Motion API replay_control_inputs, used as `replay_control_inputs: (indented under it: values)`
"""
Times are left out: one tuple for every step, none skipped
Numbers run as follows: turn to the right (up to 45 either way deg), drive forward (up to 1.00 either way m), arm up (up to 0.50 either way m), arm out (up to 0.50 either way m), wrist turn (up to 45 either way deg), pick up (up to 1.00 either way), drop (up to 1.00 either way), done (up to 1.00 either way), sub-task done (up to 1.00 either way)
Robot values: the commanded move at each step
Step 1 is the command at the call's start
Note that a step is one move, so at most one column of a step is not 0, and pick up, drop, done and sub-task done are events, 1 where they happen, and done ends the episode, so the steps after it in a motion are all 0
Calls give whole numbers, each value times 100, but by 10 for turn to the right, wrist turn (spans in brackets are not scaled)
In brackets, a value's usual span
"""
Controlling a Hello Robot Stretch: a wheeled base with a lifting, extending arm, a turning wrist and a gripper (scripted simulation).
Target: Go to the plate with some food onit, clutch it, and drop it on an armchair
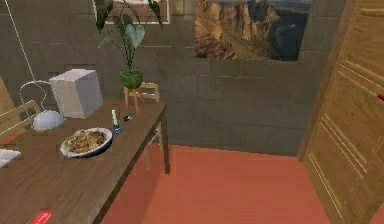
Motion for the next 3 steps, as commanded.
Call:
replay_control_inputs:
  values:
    - [0, 5, 0, 0, 0, 0, 0, 0, 0]
    - [60, 0, 0, 0, 0, 0, 0, 0, 0]
    - [0, 100, 0, 0, 0, 0, 0, 0, 0]
